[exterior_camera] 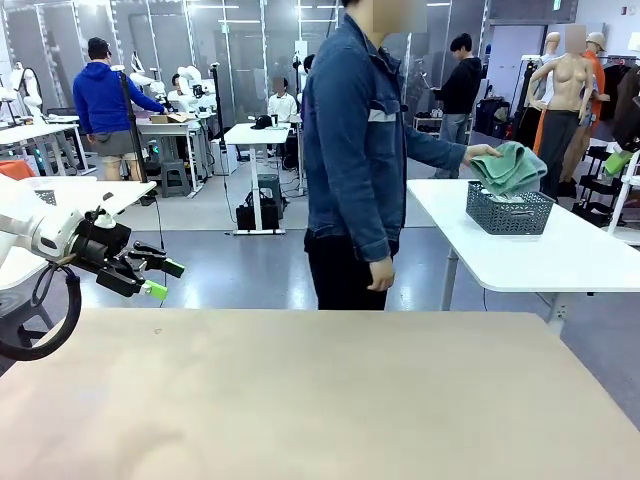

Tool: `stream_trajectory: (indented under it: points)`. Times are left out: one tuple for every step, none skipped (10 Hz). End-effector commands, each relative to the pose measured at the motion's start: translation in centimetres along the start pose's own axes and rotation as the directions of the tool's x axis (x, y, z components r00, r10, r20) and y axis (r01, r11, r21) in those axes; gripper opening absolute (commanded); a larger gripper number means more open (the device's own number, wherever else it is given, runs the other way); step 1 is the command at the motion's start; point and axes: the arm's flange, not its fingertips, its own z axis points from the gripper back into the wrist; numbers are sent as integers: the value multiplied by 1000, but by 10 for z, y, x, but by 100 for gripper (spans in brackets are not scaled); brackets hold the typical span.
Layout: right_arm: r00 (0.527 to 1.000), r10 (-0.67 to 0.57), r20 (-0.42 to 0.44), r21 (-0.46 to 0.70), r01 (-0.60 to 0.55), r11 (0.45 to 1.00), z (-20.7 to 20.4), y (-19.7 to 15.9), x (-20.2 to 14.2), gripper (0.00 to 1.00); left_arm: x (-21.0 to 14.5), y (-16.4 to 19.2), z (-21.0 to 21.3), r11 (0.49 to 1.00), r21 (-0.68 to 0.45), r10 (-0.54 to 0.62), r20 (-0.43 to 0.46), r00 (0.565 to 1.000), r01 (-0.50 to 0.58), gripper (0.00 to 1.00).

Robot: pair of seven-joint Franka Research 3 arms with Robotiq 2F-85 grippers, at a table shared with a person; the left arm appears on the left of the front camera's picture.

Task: Fold the towels and place them in the basket.
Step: Stack the folded Towel with hook on the right side of the table.

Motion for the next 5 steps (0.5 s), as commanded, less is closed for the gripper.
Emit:
stream_trajectory:
  points:
    - [1000,-9,-6,-10,9,1000,-1,1,1,66,1,0,0,1000,1,-2,0,1000,2,100]
    - [1000,-9,-6,-10,9,1000,-1,1,1,66,1,0,0,1000,1,-2,0,1000,2,100]
    - [1000,-9,-6,-10,9,1000,-1,1,1,66,1,0,0,1000,1,-2,0,1000,2,100]
    - [1000,-9,-6,-10,9,1000,-1,1,1,66,1,0,0,1000,1,-2,0,1000,2,100]
    - [1000,-9,-6,-10,9,1000,-1,1,1,66,1,0,0,1000,1,-2,0,1000,2,100]
